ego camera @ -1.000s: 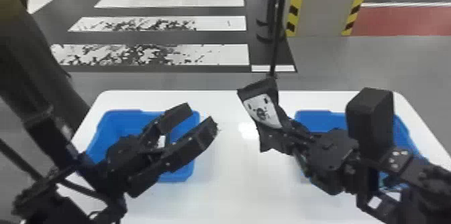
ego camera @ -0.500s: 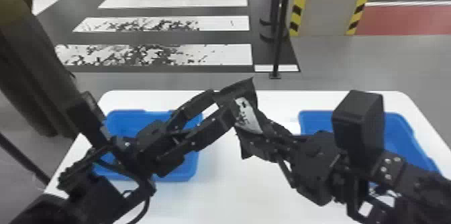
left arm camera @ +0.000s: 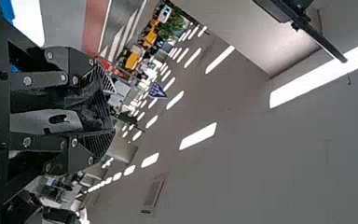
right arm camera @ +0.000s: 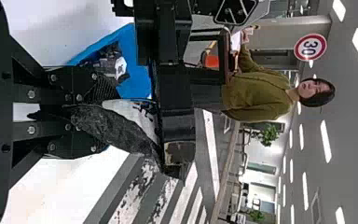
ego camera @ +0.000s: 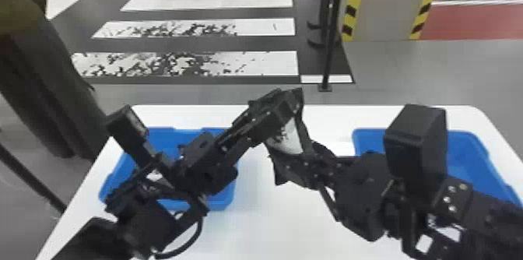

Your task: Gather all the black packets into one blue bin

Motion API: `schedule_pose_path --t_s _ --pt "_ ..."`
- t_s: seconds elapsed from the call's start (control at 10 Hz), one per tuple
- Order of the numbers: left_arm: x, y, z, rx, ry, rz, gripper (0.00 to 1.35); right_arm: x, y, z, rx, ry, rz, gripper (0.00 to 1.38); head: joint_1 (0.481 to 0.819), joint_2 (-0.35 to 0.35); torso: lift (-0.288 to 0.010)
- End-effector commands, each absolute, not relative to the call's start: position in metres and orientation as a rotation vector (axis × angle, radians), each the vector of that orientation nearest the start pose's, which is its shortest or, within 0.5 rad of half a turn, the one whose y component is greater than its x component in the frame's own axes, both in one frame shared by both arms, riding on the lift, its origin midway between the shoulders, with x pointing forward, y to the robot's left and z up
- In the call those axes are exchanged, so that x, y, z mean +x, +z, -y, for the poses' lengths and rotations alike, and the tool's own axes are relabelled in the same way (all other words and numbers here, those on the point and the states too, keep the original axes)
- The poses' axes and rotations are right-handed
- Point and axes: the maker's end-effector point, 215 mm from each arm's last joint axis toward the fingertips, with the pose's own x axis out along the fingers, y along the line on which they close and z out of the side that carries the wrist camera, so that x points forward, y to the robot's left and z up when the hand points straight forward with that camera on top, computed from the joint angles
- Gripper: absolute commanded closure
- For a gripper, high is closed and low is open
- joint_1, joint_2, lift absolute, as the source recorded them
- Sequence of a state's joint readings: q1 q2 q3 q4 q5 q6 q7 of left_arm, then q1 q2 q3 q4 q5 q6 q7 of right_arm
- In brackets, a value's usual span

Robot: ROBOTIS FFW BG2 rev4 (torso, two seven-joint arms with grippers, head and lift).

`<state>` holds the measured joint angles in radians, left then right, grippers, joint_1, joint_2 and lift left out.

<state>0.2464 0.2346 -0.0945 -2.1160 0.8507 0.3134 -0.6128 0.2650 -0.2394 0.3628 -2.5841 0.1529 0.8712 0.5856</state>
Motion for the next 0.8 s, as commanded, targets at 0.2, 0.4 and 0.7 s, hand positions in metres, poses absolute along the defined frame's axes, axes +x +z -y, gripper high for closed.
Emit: schedule_pose_path --t_s 0.2,0.4,0.7 --pt "0.431 -0.172 -0.073 -0.599 -0.927 0.204 1.21 0.365 -0.247 -0.014 -0.152 0.932 -0.229 0.53 0.695 0.088 -0.11" --pt "0.437 -0.166 -0.097 -0.555 -0.874 0.248 1.21 0.359 -0.25 -0.017 -0.058 0.972 -0.224 0.06 0.695 0.12 -0.11" --pt "0.461 -0.194 -0.179 -0.3 -0.693 0.202 1.21 0.362 -0.279 0.024 0.085 0.89 -0.267 0.2 0.695 0.169 -0.11"
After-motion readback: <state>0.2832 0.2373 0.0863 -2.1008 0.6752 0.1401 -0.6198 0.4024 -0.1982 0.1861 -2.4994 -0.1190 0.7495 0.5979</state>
